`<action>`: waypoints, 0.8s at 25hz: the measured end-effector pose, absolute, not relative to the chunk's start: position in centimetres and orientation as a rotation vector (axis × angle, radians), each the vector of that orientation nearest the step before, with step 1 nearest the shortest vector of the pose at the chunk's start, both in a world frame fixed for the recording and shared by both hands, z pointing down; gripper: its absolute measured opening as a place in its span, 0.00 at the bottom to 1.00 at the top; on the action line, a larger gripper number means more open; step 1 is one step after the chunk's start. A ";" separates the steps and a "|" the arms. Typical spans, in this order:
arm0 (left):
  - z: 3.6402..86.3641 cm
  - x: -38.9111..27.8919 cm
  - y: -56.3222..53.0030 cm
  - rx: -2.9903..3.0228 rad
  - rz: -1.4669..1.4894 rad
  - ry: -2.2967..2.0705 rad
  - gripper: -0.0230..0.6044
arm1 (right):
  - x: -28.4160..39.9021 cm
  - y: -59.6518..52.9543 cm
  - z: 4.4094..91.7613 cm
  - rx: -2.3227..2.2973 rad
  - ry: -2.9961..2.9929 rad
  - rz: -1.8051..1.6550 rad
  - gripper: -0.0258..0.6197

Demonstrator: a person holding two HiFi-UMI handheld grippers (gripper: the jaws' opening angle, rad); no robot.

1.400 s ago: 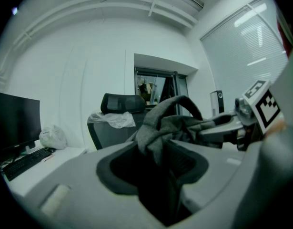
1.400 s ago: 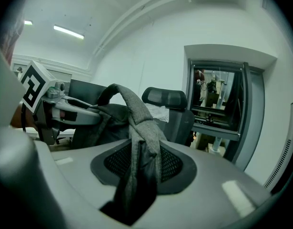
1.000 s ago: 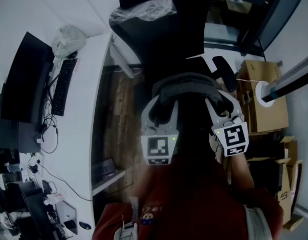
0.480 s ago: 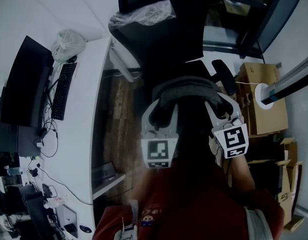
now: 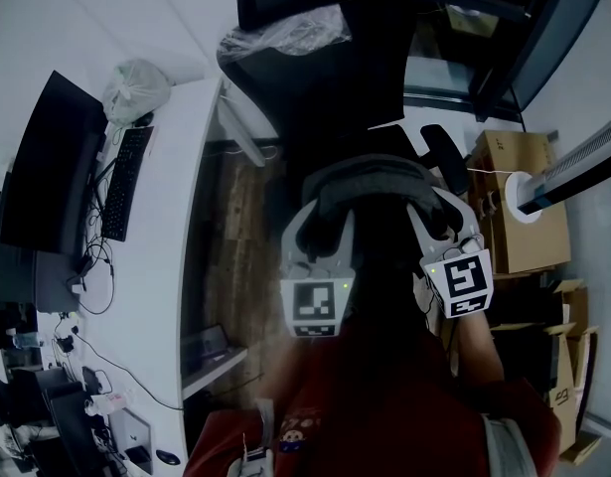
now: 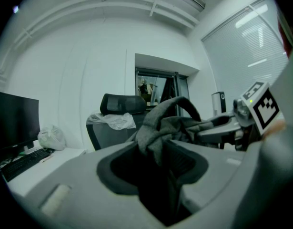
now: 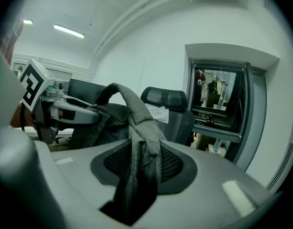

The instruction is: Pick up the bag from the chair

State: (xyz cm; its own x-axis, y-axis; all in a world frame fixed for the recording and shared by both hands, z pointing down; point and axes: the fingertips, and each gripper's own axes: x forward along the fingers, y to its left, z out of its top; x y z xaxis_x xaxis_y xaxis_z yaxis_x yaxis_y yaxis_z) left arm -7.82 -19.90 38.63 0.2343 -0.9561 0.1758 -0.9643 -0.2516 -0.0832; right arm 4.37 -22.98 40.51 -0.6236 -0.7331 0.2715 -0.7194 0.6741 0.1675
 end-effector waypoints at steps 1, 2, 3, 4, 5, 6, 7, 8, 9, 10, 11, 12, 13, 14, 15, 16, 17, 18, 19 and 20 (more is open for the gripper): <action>38.6 -7.9 -19.9 2.433 0.295 -1.897 0.32 | 4.3 -23.0 40.5 1.150 -2.574 -0.062 0.26; 38.6 -7.9 -20.0 2.432 0.294 -1.899 0.32 | 4.3 -23.1 40.4 1.148 -2.574 -0.061 0.26; 38.5 -7.9 -20.0 2.432 0.292 -1.901 0.32 | 4.3 -23.1 40.4 1.146 -2.574 -0.062 0.26; 38.5 -7.8 -20.1 2.432 0.291 -1.902 0.32 | 4.3 -23.2 40.4 1.145 -2.573 -0.063 0.26; 38.4 -7.8 -20.1 2.433 0.290 -1.902 0.32 | 4.3 -23.2 40.3 1.146 -2.572 -0.064 0.26; 38.3 -7.8 -20.2 2.434 0.288 -1.903 0.32 | 4.4 -23.3 40.3 1.147 -2.572 -0.066 0.26; 38.2 -7.8 -20.3 2.434 0.283 -1.904 0.32 | 4.4 -23.3 40.2 1.148 -2.572 -0.067 0.26; 38.2 -7.8 -20.4 2.432 0.275 -1.906 0.32 | 4.4 -23.4 40.2 1.149 -2.572 -0.069 0.26; 38.1 -7.8 -20.4 2.431 0.269 -1.906 0.32 | 4.3 -23.5 40.1 1.151 -2.572 -0.072 0.26; 38.1 -7.8 -20.5 2.432 0.273 -1.904 0.32 | 4.3 -23.6 40.0 1.153 -2.573 -0.076 0.26; 38.2 -7.8 -20.5 2.434 0.280 -1.902 0.32 | 4.3 -23.7 40.0 1.155 -2.573 -0.080 0.26; 38.2 -7.8 -20.5 2.434 0.283 -1.901 0.32 | 4.3 -23.8 40.0 1.157 -2.573 -0.082 0.26; 38.2 -7.8 -20.5 2.433 0.283 -1.902 0.32 | 4.3 -23.8 40.1 1.159 -2.573 -0.083 0.26; 38.2 -7.8 -20.5 2.430 0.283 -1.903 0.32 | 4.3 -23.8 40.1 1.160 -2.574 -0.082 0.26; 38.3 -7.8 -20.5 2.428 0.283 -1.905 0.32 | 4.3 -23.8 40.2 1.157 -2.575 -0.081 0.26; 38.3 -7.8 -20.5 2.427 0.283 -1.905 0.31 | 4.4 -23.8 40.2 1.153 -2.574 -0.079 0.26; 38.3 -7.7 -20.6 2.427 0.282 -1.905 0.31 | 4.4 -23.8 40.2 1.150 -2.571 -0.078 0.26; 38.2 -7.7 -20.6 2.427 0.281 -1.906 0.31 | 4.5 -23.8 40.3 1.149 -2.569 -0.077 0.26; 38.2 -7.6 -20.7 2.426 0.280 -1.906 0.31 | 4.5 -23.9 40.2 1.149 -2.569 -0.078 0.26; 38.2 -7.6 -20.8 2.425 0.280 -1.907 0.31 | 4.5 -24.1 40.2 1.149 -2.570 -0.080 0.26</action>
